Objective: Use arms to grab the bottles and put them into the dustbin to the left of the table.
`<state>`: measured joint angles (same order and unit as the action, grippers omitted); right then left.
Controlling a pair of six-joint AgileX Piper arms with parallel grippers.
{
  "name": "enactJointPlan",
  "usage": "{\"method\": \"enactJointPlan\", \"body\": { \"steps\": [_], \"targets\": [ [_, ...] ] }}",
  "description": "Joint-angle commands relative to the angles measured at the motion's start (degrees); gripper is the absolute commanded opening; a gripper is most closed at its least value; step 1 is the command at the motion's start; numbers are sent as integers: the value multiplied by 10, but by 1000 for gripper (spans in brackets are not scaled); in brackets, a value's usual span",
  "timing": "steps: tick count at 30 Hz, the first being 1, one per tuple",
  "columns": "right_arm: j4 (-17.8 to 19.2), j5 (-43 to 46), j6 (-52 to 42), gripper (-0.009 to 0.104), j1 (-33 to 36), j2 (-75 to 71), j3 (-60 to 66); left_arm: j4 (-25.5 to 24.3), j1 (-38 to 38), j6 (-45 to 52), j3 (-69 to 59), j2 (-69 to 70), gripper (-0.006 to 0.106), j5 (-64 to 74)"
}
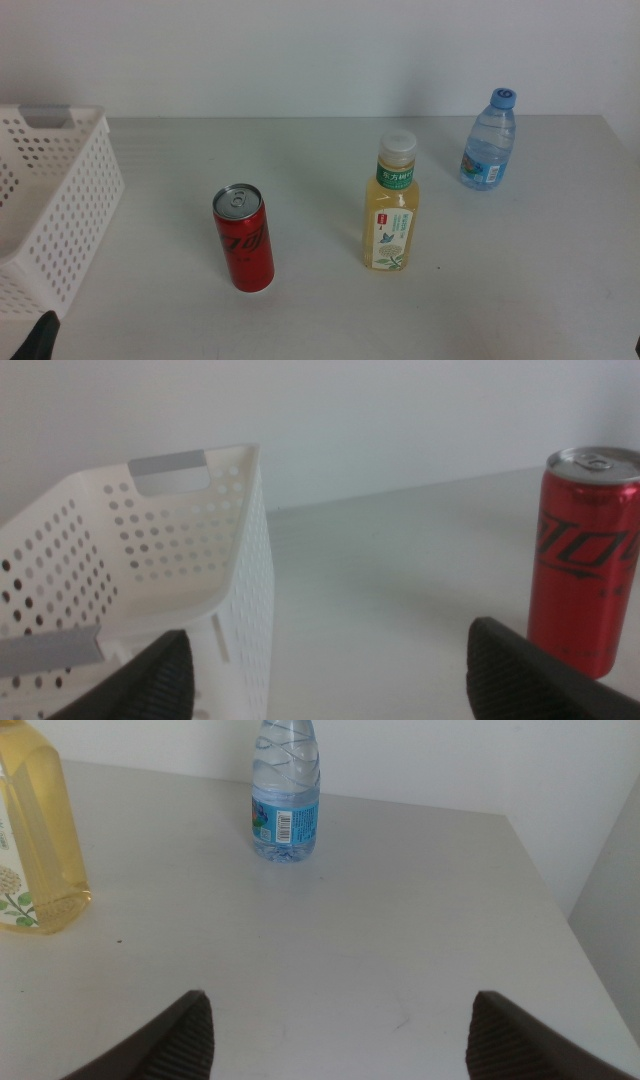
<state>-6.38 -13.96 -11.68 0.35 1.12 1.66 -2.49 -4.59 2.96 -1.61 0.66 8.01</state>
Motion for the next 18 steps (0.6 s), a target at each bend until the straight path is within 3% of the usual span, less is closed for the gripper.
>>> {"method": "enactJointPlan", "body": {
  "steps": [1, 13, 18],
  "targets": [
    [3, 45, -5, 64, -3, 8, -6, 6, -7, -6, -1, -13, 93, -69],
    [3, 45, -5, 64, -3, 8, -6, 9, -195, -5, -1, -361, 93, -359],
    [3, 45, -5, 64, -3, 8, -6, 52, -270, -1, -1, -510, 93, -486]
  ]
}}
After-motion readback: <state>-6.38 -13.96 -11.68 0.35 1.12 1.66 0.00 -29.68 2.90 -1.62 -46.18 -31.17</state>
